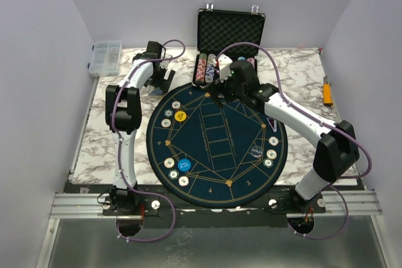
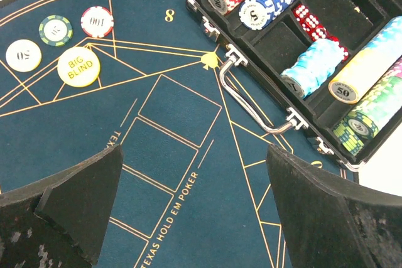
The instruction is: Distribute texas hold em gaming equipment
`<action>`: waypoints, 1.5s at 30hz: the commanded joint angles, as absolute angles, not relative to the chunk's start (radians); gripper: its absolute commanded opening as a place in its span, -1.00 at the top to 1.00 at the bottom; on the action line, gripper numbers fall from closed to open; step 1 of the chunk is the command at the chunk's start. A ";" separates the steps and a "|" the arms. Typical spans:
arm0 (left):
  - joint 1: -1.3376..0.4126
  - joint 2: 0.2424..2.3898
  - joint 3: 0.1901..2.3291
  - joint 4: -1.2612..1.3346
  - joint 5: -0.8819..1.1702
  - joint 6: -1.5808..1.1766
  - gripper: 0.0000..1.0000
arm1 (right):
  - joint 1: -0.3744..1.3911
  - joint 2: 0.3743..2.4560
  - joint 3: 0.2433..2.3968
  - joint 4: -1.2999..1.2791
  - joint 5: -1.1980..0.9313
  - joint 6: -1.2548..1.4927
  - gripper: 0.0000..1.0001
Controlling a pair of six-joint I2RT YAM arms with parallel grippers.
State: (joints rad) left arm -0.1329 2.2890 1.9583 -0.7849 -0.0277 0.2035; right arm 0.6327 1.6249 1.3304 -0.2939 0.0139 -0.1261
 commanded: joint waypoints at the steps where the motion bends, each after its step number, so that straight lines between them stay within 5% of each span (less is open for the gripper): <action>1: -0.134 2.341 2.050 -0.913 -0.097 0.250 -0.97 | 0.626 1.585 1.354 -0.325 0.032 -0.141 -1.00; 6: -0.117 2.365 2.083 -0.993 -0.046 0.286 -0.90 | 0.624 1.582 1.353 -0.325 0.038 -0.147 -1.00; 10: -0.086 2.361 2.081 -1.016 0.023 0.296 -0.52 | 0.624 1.579 1.350 -0.331 0.032 -0.149 -1.00; 21: -0.040 2.259 1.964 -1.040 0.128 0.297 0.12 | 0.621 1.569 1.339 -0.336 0.011 -0.156 -1.00; 28: -0.026 2.096 1.679 -1.007 0.169 0.301 0.07 | 0.623 1.563 1.340 -0.345 -0.027 -0.161 -1.00; 32: -0.025 2.046 1.595 -0.967 0.131 0.269 -0.14 | 0.622 1.562 1.341 -0.352 -0.044 -0.161 -1.00; 36: -0.036 2.023 1.601 -0.928 0.084 0.228 -0.81 | 0.623 1.562 1.341 -0.355 -0.057 -0.157 -1.00; 38: -0.046 2.037 1.618 -0.927 0.074 0.227 -0.94 | 0.622 1.560 1.342 -0.358 -0.059 -0.156 -1.00; 45: -0.063 2.109 1.635 -0.920 0.079 0.233 -0.81 | 0.623 1.557 1.341 -0.360 -0.049 -0.158 -1.00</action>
State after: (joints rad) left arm -0.0536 2.0640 1.6096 -0.9371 0.0959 0.2428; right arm 0.6277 1.5875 1.3304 -0.3424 -0.0357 -0.1509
